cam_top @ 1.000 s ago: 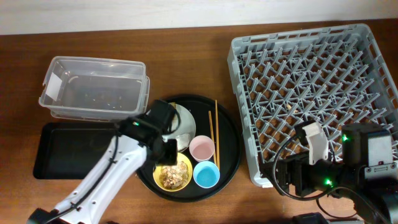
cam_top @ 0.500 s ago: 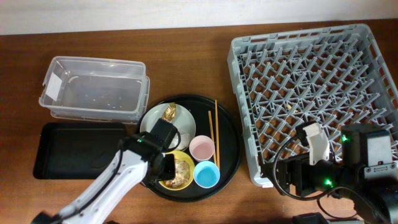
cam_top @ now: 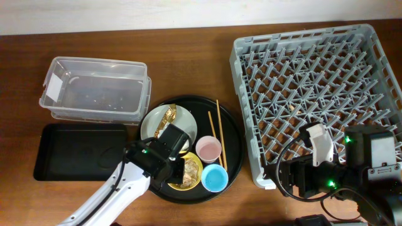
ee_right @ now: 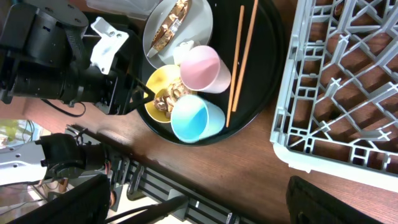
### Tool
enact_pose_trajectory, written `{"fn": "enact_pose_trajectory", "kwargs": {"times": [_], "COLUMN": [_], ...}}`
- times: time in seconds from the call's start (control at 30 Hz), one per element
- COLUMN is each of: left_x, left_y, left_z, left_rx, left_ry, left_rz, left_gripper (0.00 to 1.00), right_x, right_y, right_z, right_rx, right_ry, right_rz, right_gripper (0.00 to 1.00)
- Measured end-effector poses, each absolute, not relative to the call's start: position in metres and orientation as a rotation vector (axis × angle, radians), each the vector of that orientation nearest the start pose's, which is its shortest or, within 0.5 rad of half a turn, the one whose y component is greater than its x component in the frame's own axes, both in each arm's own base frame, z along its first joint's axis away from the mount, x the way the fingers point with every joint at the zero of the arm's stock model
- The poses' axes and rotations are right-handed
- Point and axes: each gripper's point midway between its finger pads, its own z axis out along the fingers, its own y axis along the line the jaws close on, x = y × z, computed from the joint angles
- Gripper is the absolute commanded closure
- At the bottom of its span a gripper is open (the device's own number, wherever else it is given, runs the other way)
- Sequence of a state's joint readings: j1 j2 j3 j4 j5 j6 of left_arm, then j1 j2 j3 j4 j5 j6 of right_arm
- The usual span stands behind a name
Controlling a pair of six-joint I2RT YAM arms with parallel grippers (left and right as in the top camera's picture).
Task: Sort waste into correct bins and load items into the dishwasher rack
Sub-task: 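Reach the left gripper to the light-blue cup and grasp it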
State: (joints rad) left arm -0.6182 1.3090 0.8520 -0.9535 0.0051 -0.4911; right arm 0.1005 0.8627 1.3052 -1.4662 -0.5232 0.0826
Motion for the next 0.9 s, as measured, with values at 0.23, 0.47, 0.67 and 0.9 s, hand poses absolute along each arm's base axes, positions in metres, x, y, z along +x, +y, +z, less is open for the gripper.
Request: {"fn": "enact_pose_trajectory", "kwargs": {"times": [0.23, 0.47, 0.67, 0.9], "left_x": [0.233, 0.215, 0.164, 0.151], "left_y": [-0.185, -0.248, -0.289, -0.292], "left_z": [0.118, 0.139, 0.093, 0.053], "left_rx": [0.225, 0.525, 0.827, 0.903], "left_ry": [2.815, 2.714, 2.811, 2.892], "left_rz": [-0.397, -0.574, -0.527, -0.395], "left_gripper": [0.41, 0.43, 0.47, 0.92], "right_x": [0.151, 0.15, 0.149, 0.148], "right_y": [0.101, 0.101, 0.101, 0.101], "right_z": [0.283, 0.282, 0.281, 0.281], "right_rx": [-0.213, -0.212, -0.211, -0.208], "right_ry": [2.548, 2.552, 2.558, 2.563], "right_rz": [0.741, 0.741, 0.742, 0.743], "right_gripper": [0.09, 0.09, 0.09, 0.09]}}
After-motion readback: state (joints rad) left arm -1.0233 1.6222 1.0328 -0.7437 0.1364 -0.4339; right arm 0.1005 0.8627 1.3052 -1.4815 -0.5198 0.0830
